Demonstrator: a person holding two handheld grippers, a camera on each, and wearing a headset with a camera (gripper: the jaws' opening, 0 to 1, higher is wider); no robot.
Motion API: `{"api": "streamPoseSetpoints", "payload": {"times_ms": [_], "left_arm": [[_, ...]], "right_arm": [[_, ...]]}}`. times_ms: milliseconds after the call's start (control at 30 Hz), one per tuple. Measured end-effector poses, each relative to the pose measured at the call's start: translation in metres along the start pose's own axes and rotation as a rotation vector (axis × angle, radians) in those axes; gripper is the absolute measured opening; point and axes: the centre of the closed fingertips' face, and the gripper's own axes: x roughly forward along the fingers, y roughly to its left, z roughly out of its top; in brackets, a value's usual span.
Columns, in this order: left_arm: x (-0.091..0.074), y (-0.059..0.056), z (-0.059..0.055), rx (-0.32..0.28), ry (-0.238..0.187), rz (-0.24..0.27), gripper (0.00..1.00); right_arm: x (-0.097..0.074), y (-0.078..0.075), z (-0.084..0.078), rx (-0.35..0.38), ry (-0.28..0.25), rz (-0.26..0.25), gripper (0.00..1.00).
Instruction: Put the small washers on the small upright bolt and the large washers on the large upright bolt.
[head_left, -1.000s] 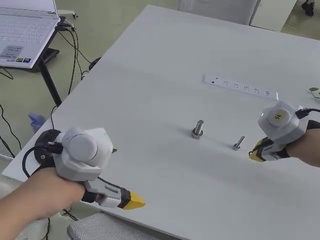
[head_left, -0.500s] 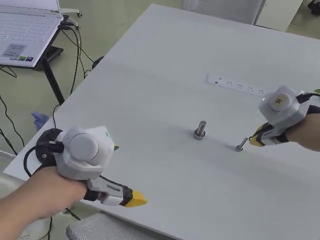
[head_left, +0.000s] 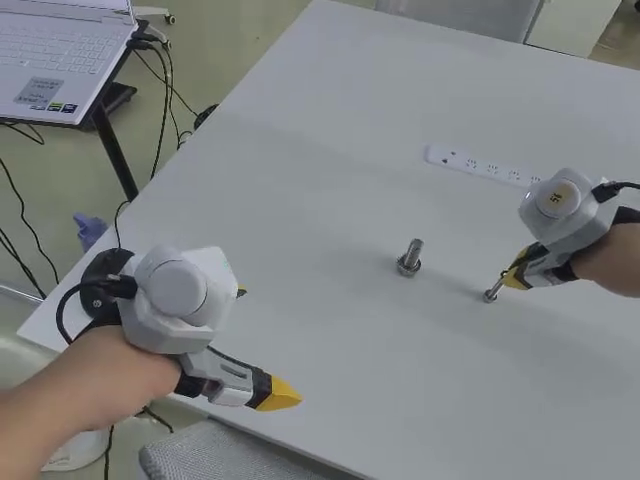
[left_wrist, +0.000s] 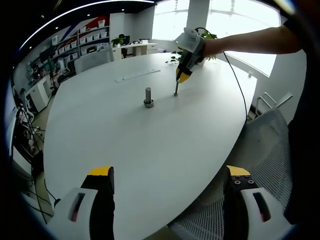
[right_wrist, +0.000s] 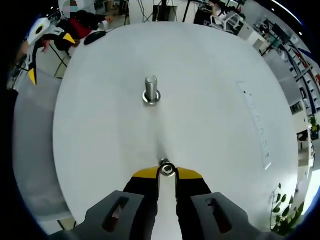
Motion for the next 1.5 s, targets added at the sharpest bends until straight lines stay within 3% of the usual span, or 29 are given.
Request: {"api": "streamPoseSetpoints", "payload": {"times_ms": [733,1500], "left_arm": [[0.007,0.002,-0.005,-0.017,0.013,-0.015,0.88],[0.006,0.003,-0.017,-0.027,0.039,-0.023,0.86]], "right_arm": [[0.016,0.0,-0.004,-0.019,0.029,0.02,0.12],[0.051,0.005,-0.013,-0.045,0.09,0.042,0.12]]}}
